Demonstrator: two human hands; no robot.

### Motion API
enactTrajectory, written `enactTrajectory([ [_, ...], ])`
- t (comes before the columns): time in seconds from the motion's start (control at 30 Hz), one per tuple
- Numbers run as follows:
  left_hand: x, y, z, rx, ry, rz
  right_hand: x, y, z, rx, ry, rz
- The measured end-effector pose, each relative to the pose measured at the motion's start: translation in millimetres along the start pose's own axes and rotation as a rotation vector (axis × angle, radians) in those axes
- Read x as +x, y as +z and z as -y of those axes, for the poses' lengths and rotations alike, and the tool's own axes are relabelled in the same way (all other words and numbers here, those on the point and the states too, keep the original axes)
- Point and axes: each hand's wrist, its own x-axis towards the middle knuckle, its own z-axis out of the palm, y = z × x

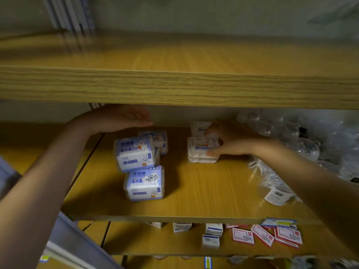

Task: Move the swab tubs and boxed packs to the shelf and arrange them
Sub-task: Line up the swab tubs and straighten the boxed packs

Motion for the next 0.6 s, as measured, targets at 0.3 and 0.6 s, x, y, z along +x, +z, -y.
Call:
enactTrajectory([
  [0.3,-60.7,15.0,33.1,-0.300,0.007,-0.192,43.4,2.5,48.4,0.146,-0.207,-0.032],
  [0.6,-78.5,40.7,48.5,-0.446,0.006,-0.182,84.8,33.4,75.7,0.209,-0.261,0.030],
])
